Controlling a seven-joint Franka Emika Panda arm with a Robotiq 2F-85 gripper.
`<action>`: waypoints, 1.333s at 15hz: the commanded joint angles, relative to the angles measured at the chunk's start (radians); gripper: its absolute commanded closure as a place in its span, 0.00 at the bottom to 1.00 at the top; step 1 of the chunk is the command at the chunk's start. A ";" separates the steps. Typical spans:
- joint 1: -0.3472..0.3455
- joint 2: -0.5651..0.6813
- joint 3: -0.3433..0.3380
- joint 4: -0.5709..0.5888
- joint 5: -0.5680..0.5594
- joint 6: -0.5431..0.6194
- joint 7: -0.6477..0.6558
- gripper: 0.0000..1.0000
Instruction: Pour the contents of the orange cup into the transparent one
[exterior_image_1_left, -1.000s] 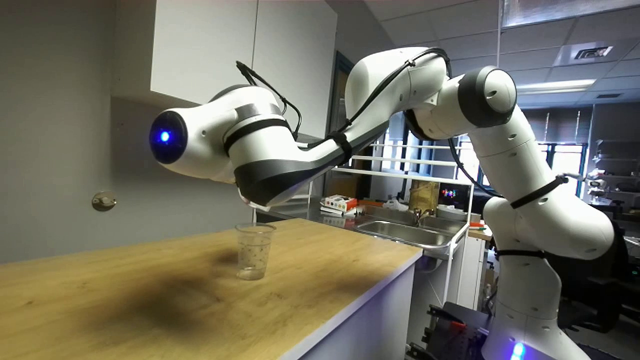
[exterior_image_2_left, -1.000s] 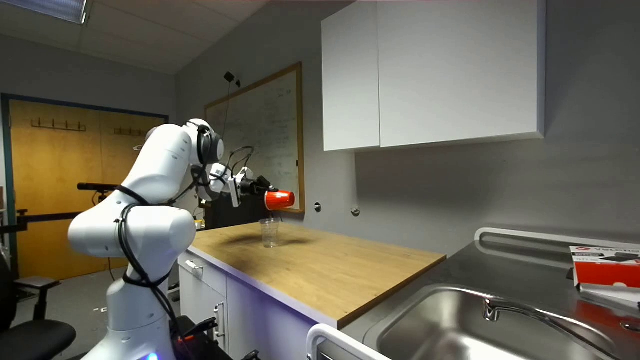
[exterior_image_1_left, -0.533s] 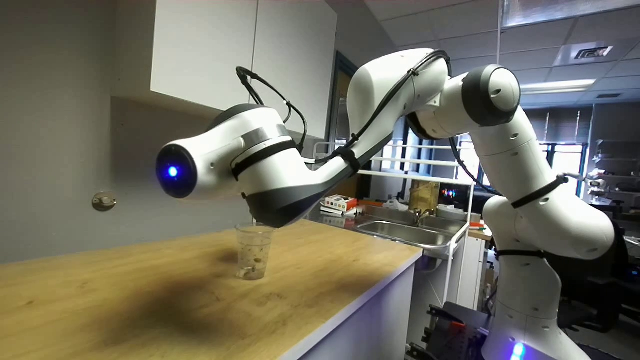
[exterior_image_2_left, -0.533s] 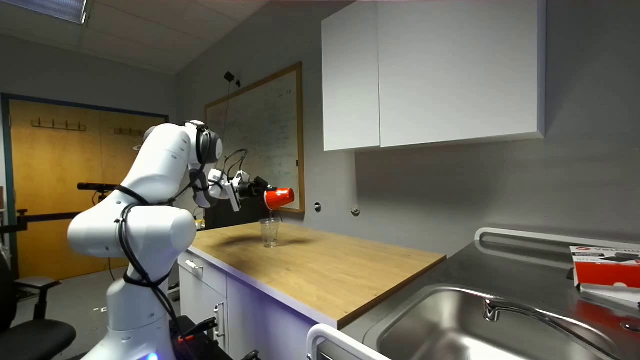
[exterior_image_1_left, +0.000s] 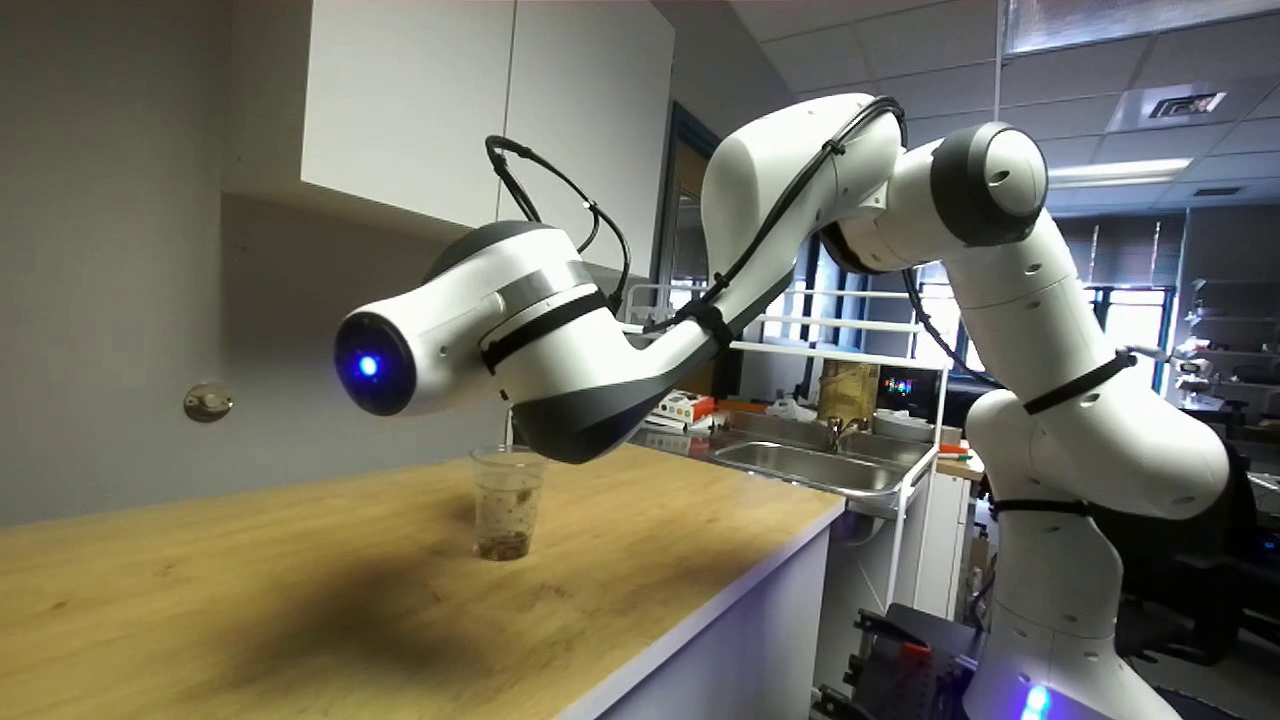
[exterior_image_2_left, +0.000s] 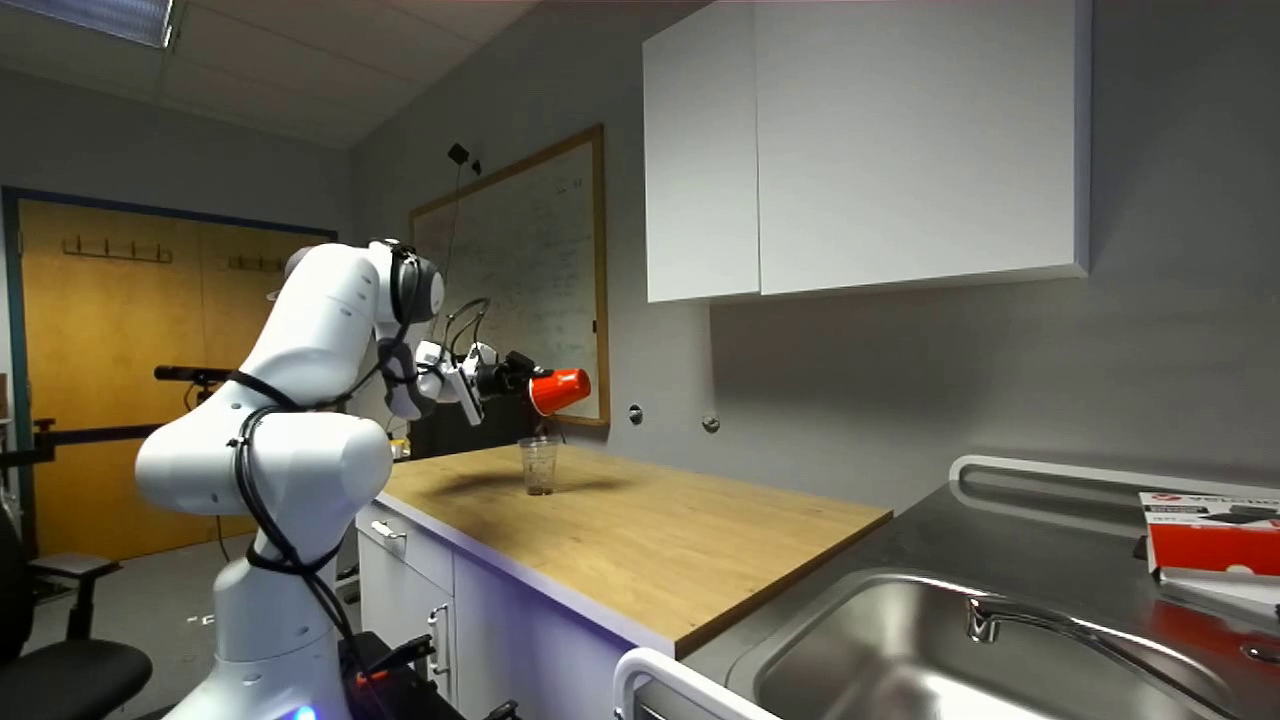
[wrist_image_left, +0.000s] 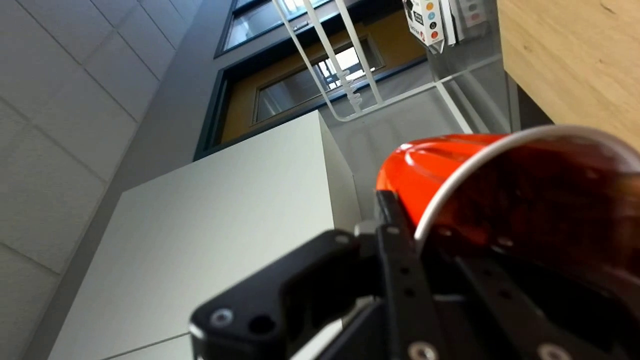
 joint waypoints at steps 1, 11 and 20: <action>-0.026 -0.054 0.023 -0.062 -0.016 -0.015 0.030 0.96; -0.041 -0.065 0.032 -0.108 -0.079 -0.033 0.049 0.96; -0.057 -0.066 0.040 -0.137 -0.162 -0.043 0.061 0.96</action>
